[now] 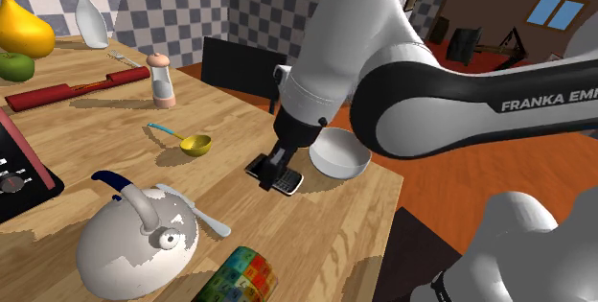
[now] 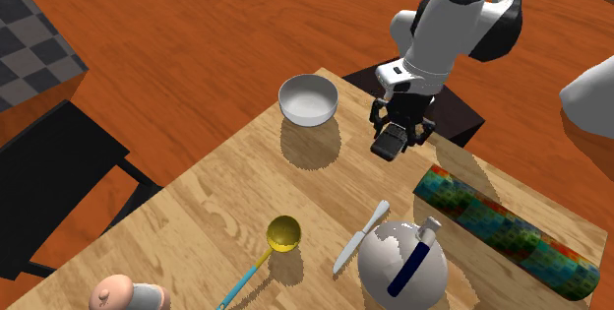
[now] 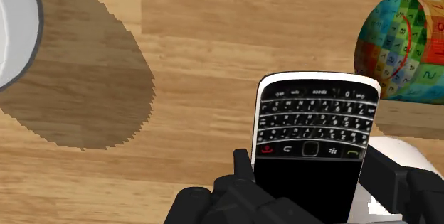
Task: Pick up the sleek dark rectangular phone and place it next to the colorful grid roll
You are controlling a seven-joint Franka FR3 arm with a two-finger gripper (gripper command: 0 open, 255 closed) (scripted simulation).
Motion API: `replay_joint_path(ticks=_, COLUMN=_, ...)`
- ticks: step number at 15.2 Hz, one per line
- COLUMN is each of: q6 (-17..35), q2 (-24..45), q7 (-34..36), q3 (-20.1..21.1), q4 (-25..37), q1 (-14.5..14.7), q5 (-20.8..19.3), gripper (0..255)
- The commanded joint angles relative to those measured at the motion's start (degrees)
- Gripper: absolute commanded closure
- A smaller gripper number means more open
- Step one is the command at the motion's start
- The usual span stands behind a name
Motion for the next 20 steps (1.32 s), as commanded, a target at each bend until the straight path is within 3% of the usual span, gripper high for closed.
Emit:
replay_joint_path(ticks=1, q6=-0.38, q2=-0.96, q7=2.87, q3=1.96, q4=-0.55, q1=1.04, q5=0.31, gripper=255)
replay_joint_path(ticks=10, q6=-1.84, q2=-1.86, q7=16.12, q3=11.63, q4=0.14, q1=5.49, q5=1.47, gripper=255)
replay_joint_path(ticks=20, q6=-3.91, q2=3.49, q7=32.35, q3=23.71, q4=7.12, q1=8.39, q5=-0.41, gripper=255)
